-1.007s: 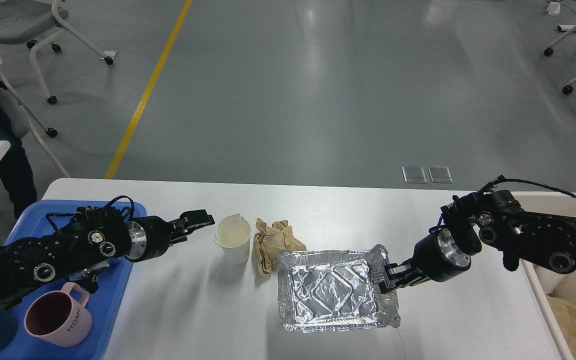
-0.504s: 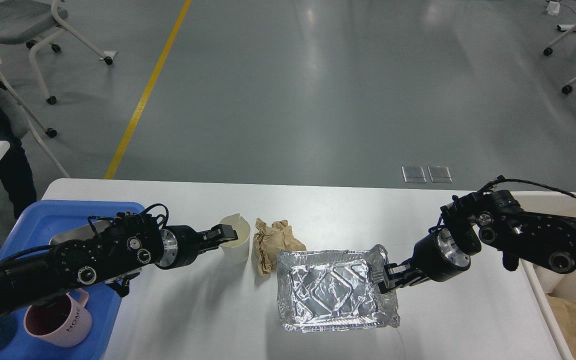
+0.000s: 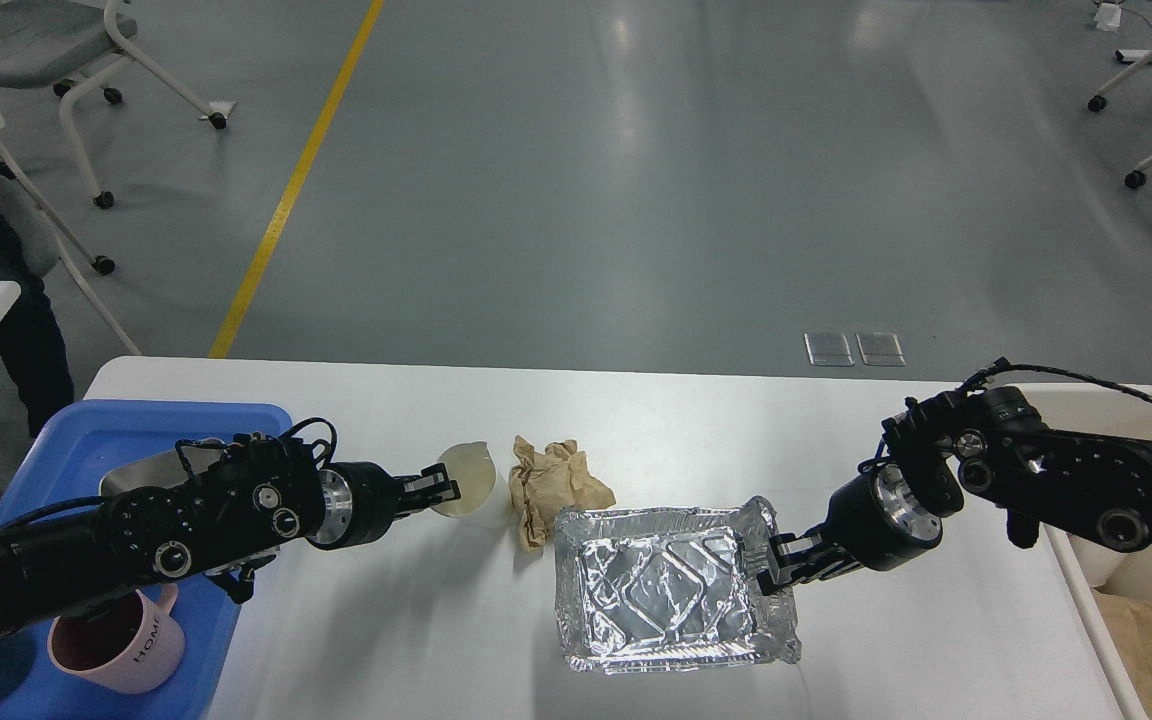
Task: Tidy desktop
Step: 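Reach the left gripper to the white paper cup and grasp it, then lift the paper cup with the left gripper and drop it into the foil tray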
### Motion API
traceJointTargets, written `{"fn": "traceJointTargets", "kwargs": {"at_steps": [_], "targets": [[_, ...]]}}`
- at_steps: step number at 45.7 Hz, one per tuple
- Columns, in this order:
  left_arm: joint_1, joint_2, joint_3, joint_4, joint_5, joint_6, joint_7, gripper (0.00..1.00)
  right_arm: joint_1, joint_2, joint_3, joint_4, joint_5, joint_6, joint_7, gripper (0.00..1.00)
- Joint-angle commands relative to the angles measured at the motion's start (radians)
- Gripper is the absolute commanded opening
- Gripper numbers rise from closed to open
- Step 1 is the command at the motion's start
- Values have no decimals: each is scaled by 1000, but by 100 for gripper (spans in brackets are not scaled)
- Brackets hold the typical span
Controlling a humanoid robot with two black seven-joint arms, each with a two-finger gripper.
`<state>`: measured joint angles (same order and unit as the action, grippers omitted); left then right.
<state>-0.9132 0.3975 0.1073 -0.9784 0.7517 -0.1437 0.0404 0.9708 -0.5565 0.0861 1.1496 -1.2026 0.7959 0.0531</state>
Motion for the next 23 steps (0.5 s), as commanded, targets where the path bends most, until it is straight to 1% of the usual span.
{"fn": "traceJointTargets", "kwargs": {"at_steps": [1, 7, 10, 15, 22, 23], "targets": [[1, 4, -1, -2, 0, 0, -4, 2, 3, 12, -2, -2, 3, 2, 1, 0], [-9, 30, 0, -20, 0, -4, -1, 3, 5, 10, -2, -2, 6, 3, 1, 0], [-10, 76, 0, -49, 0, -5, 1, 3, 5, 7, 1, -2, 6, 2, 1, 0], [-10, 185, 0, -138, 0, -4, -1, 3, 3, 1, 1, 1, 6, 2, 1, 0], [-10, 334, -1, -229, 0, -4, -2, 3, 3, 4, 6, 2, 5, 2, 1, 0], [-10, 378, -1, -265, 1, -4, -4, 3, 3, 7, 6, 2, 5, 2, 1, 0]]}}
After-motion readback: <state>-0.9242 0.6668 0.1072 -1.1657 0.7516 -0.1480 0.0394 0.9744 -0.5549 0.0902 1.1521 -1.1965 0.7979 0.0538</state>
